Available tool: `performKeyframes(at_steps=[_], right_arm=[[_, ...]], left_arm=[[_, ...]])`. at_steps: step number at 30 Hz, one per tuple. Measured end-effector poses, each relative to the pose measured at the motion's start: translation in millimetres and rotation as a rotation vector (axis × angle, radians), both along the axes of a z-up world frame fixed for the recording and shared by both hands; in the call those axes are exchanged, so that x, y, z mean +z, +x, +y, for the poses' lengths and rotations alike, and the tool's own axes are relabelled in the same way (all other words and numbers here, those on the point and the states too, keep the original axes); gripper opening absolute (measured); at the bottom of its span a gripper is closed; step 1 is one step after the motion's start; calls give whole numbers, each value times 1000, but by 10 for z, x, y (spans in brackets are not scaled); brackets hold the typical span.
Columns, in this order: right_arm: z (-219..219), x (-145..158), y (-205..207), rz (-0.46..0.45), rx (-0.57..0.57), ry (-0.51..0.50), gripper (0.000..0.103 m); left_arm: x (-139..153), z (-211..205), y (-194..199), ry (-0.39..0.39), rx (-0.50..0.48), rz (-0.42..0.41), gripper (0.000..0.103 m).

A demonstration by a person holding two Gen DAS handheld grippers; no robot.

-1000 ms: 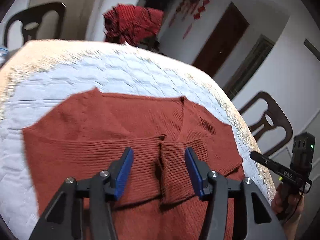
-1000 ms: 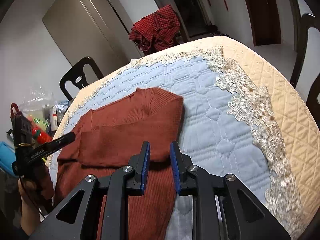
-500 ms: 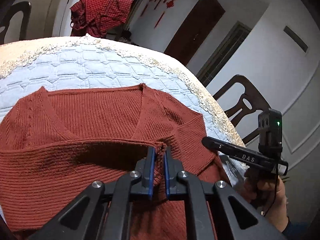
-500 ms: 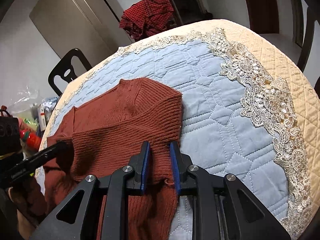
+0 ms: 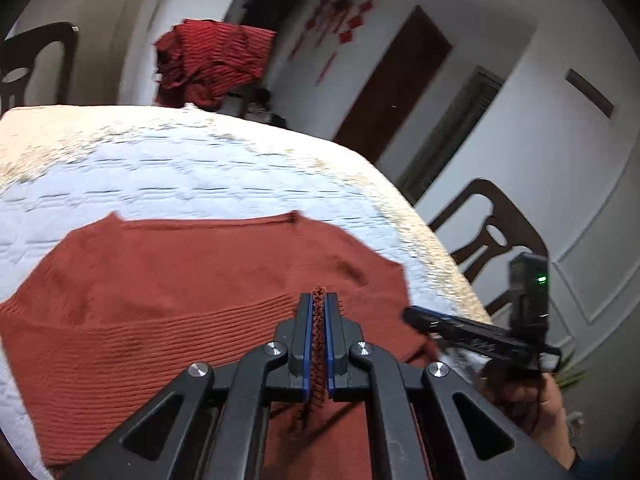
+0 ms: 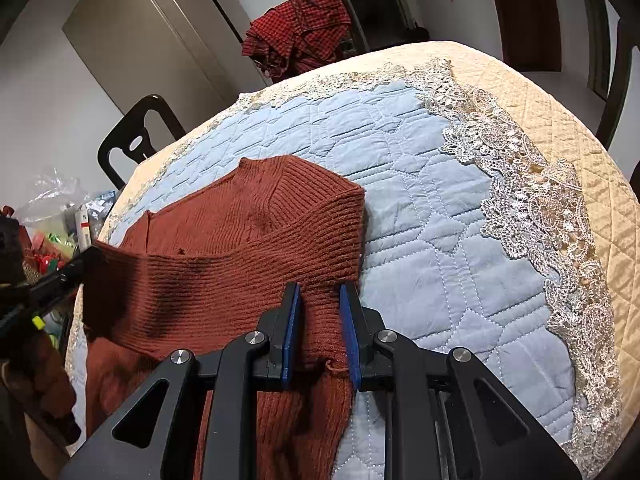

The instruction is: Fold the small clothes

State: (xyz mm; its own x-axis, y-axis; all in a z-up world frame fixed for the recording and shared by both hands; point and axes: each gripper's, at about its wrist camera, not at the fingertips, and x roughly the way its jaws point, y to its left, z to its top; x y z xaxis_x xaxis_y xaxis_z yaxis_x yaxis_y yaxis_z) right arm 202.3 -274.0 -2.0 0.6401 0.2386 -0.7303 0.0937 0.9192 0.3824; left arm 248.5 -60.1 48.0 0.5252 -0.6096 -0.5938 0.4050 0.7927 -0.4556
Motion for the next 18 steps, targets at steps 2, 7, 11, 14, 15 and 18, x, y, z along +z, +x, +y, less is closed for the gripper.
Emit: performKeyframes(at_steps=[2, 7, 11, 14, 15, 18], right_arm=[[-7, 1, 4, 1, 1, 3, 21], [-31, 17, -17, 0, -18, -9, 21], [-97, 130, -90, -52, -56, -23, 21], [-49, 209, -29, -69, -24, -45, 21], [-21, 222, 0, -70, -11, -51, 21], [86, 156, 175, -19, 40, -99, 21]], left_arm=[[-97, 75, 11, 55, 49, 28, 7], [-237, 256, 17, 129, 165, 75, 7], [-100, 174, -72, 127, 138, 17, 8], [-79, -22, -74, 153, 77, -4, 9], [-106, -83, -56, 168, 62, -2, 9], [-298, -206, 76, 212, 43, 56, 9]])
